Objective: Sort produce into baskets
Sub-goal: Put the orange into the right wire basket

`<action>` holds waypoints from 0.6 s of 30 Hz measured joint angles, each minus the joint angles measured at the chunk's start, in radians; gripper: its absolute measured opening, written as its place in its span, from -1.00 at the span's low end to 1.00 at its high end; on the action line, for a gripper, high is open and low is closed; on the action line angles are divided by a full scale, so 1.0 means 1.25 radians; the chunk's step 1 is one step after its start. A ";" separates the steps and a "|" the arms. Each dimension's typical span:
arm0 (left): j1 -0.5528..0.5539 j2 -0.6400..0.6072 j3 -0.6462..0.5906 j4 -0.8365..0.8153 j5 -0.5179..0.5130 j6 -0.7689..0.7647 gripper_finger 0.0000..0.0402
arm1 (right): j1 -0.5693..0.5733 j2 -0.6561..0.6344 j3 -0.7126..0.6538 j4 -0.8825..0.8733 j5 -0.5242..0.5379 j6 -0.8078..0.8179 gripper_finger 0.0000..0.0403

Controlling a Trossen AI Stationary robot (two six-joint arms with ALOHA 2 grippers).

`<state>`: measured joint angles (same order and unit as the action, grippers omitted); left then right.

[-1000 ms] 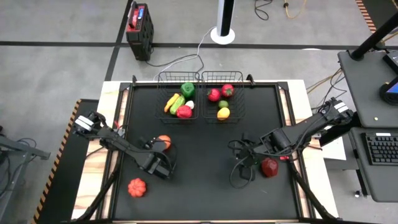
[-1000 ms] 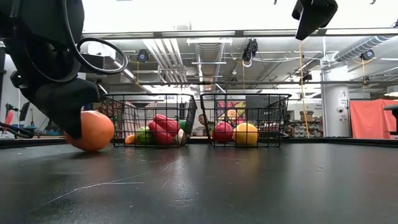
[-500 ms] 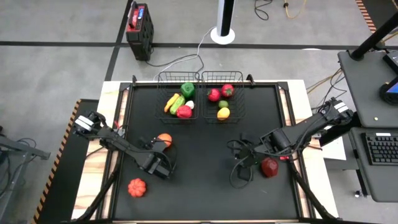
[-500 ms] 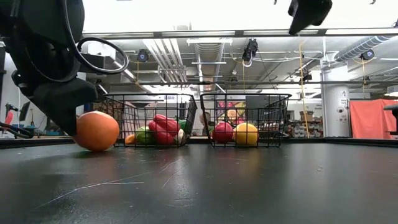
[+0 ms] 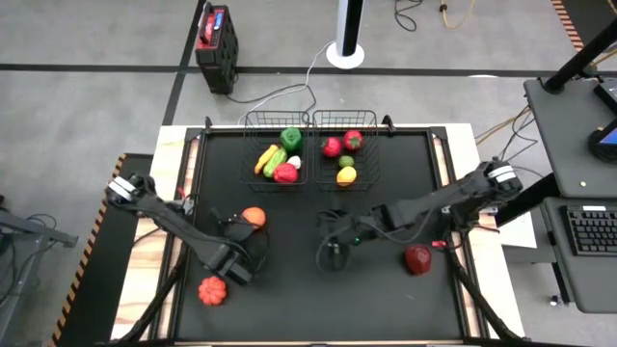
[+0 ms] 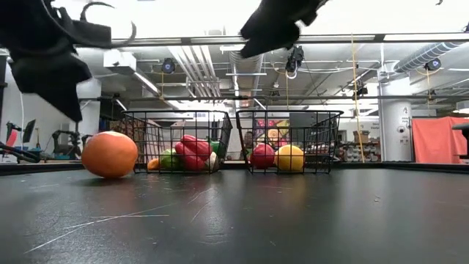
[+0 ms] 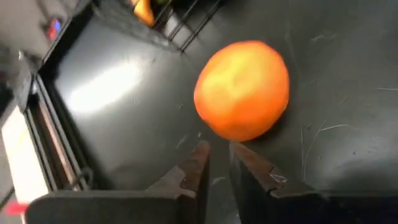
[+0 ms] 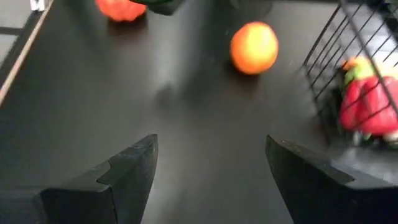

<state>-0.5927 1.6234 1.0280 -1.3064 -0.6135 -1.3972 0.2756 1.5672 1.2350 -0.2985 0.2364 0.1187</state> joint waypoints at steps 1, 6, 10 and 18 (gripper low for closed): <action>-0.002 -0.016 0.000 0.004 -0.006 0.026 -0.81 | -0.008 0.009 0.000 0.021 0.000 -0.010 0.43; -0.008 -0.124 -0.014 0.103 -0.046 0.307 -0.98 | -0.031 0.028 0.012 0.048 -0.006 -0.042 0.42; 0.007 -0.227 -0.020 0.125 0.023 0.580 -0.95 | -0.031 0.009 0.016 0.028 -0.008 -0.042 0.42; 0.095 -0.358 -0.021 0.210 0.038 0.785 -0.95 | -0.031 -0.037 0.016 -0.043 -0.009 -0.011 0.41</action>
<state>-0.4744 1.1754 1.0023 -1.0440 -0.5659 -0.4164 0.2375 1.5208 1.2556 -0.3524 0.2249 0.1047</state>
